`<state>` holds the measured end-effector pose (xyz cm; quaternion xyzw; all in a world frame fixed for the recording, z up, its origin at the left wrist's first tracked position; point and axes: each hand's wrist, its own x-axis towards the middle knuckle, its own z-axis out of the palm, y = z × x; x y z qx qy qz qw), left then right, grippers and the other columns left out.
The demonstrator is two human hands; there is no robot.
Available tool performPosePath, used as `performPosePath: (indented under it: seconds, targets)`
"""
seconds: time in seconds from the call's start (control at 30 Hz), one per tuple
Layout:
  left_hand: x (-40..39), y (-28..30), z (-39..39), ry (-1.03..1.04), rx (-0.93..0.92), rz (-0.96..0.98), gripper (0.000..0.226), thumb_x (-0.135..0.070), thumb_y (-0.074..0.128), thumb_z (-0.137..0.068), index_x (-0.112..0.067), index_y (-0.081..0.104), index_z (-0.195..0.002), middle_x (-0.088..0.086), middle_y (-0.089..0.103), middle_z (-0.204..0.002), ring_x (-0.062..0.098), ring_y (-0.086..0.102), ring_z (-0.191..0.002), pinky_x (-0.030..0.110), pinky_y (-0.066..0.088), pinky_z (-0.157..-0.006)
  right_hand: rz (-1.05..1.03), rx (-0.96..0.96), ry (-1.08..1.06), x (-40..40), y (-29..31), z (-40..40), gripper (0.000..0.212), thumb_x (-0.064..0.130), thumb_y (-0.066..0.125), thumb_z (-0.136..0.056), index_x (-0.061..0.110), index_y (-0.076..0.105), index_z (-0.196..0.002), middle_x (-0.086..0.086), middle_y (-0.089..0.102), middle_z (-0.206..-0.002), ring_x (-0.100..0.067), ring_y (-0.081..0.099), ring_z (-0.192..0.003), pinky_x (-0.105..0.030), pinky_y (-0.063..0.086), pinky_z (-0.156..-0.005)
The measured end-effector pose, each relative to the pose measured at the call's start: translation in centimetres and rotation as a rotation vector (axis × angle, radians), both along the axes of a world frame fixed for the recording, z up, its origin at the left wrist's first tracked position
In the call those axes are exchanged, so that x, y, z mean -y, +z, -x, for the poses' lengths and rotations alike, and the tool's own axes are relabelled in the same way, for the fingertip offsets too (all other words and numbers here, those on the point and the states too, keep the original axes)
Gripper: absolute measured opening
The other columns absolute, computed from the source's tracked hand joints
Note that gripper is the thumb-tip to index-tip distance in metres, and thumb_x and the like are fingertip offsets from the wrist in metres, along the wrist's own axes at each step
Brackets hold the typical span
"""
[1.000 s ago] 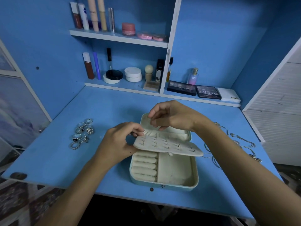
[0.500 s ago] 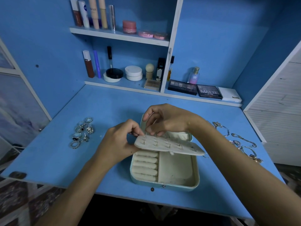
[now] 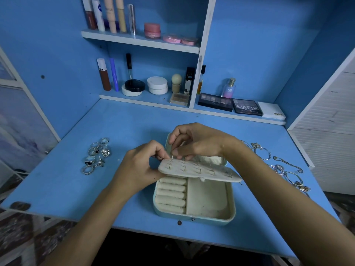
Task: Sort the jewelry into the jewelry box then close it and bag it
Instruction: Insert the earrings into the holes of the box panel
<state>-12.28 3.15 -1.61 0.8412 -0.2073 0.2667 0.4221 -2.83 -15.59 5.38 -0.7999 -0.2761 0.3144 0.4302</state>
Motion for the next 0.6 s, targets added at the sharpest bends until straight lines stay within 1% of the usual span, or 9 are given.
performPosePath:
  seconds: [0.1,0.2,0.3,0.4,0.53,0.6]
  targets:
    - [0.0,-0.03,-0.03,0.009,-0.005,0.003,0.037,-0.042,0.078,-0.069,-0.039,0.045,-0.085,-0.012,0.071,-0.084,0.005,0.067,-0.079,0.028,0.051,-0.068,0.011,0.012,0.009,-0.01,0.04,0.02,0.025,0.006,0.074,-0.087,0.01,0.063,-0.109,0.003,0.072,-0.088,-0.009,0.069,-0.076,-0.02,0.055,-0.069]
    - [-0.02,-0.09,-0.06,0.02,-0.009,0.0,0.038,-0.041,0.079,-0.068,-0.041,0.045,-0.085,-0.012,0.07,-0.089,0.005,0.067,-0.08,0.03,0.052,-0.069,0.024,0.03,0.019,-0.03,0.03,0.07,0.023,0.007,0.074,-0.087,0.011,0.064,-0.107,0.003,0.072,-0.089,-0.008,0.068,-0.076,-0.02,0.055,-0.07]
    - [-0.04,-0.09,-0.06,0.02,-0.014,-0.001,0.037,-0.04,0.079,-0.068,-0.038,0.045,-0.085,-0.012,0.07,-0.088,0.005,0.067,-0.079,0.029,0.051,-0.069,0.036,0.04,0.03,-0.08,0.09,0.0,0.022,0.007,0.075,-0.087,0.013,0.065,-0.106,0.002,0.073,-0.091,-0.009,0.068,-0.078,-0.021,0.055,-0.071]
    - [-0.02,-0.07,-0.05,0.02,-0.011,-0.001,0.038,-0.04,0.079,-0.068,-0.04,0.045,-0.085,-0.013,0.07,-0.09,0.004,0.067,-0.079,0.027,0.051,-0.069,0.051,0.046,0.045,-0.11,0.16,-0.02,0.022,0.006,0.074,-0.087,0.012,0.065,-0.106,0.0,0.073,-0.092,-0.009,0.068,-0.08,-0.022,0.056,-0.072]
    - [0.0,-0.14,-0.07,0.018,-0.007,0.0,0.037,-0.038,0.079,-0.069,-0.033,0.045,-0.083,-0.013,0.07,-0.089,0.003,0.067,-0.079,0.026,0.051,-0.069,0.074,0.061,0.065,-0.22,0.26,0.1,0.021,0.006,0.075,-0.086,0.013,0.066,-0.104,0.0,0.075,-0.091,-0.011,0.069,-0.083,-0.025,0.057,-0.077]
    - [0.01,-0.17,-0.11,0.014,0.001,-0.005,0.037,-0.037,0.079,-0.069,-0.031,0.045,-0.083,-0.013,0.07,-0.088,0.003,0.067,-0.079,0.027,0.052,-0.068,0.082,0.061,0.067,-0.25,0.5,0.16,0.023,0.005,0.074,-0.086,0.014,0.065,-0.105,0.0,0.075,-0.091,-0.01,0.069,-0.082,-0.023,0.057,-0.075]
